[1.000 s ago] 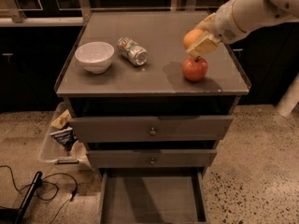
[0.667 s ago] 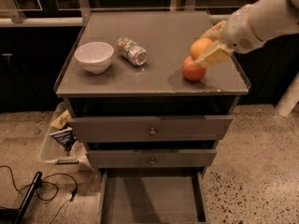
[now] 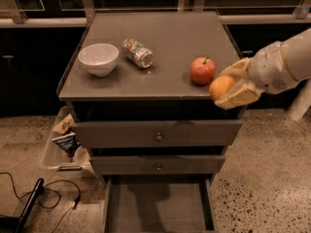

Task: Place orange into bottom drawer

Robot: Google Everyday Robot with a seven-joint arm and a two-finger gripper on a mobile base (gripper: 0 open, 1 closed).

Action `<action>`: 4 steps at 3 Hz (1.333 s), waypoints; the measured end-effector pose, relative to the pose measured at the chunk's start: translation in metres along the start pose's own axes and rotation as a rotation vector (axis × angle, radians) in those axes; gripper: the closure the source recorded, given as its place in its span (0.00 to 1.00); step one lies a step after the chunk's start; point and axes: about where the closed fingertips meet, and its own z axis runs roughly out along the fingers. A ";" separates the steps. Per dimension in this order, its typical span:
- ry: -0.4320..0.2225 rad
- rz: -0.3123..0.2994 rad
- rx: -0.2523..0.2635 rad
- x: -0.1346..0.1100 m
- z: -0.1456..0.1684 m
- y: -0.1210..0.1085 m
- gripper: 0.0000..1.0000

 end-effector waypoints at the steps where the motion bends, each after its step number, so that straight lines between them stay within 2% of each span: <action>1: 0.039 0.043 -0.060 0.042 0.007 0.034 1.00; 2: 0.042 0.045 -0.058 0.042 0.008 0.032 1.00; 3: 0.041 0.054 -0.062 0.046 0.011 0.040 1.00; 4: -0.002 0.085 -0.056 0.064 0.043 0.081 1.00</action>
Offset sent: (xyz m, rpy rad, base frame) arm -0.0267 -0.0168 -0.0337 -0.0131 0.0684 -0.0030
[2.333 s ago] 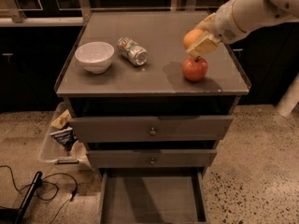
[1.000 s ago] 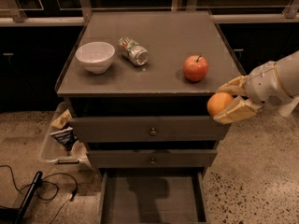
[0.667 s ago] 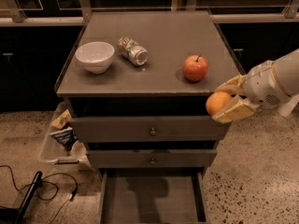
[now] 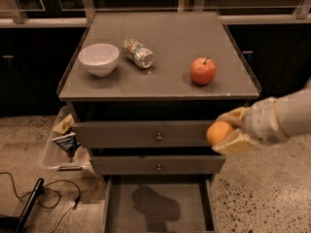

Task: Place orange into bottom drawer

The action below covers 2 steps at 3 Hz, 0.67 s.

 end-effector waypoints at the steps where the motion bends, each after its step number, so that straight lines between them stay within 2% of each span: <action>1: -0.045 0.037 -0.013 0.030 0.064 0.039 1.00; 2: -0.062 0.098 -0.045 0.074 0.138 0.059 1.00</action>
Offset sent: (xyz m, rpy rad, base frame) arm -0.0222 0.0611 -0.2492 0.1235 0.1329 -0.0308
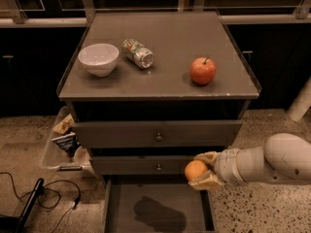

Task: Place orange into bottom drawer

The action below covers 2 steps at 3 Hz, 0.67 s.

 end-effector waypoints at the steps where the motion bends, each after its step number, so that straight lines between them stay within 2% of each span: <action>1: 0.000 0.000 0.000 0.000 0.000 0.000 1.00; 2: -0.013 0.041 -0.022 0.020 0.040 0.005 1.00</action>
Offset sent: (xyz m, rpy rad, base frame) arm 0.0106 0.0371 -0.1227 0.0847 0.1026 -0.0436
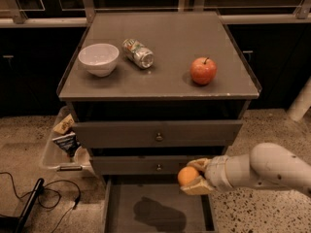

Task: Place orange into bottom drawer

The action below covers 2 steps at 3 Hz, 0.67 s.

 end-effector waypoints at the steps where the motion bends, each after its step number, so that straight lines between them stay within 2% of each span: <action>1: 0.005 0.037 -0.037 0.032 0.075 0.013 1.00; 2: 0.000 0.046 -0.037 0.067 0.141 0.022 1.00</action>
Offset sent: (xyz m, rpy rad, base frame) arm 0.0087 0.0826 -0.2369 0.0321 0.0534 -0.0241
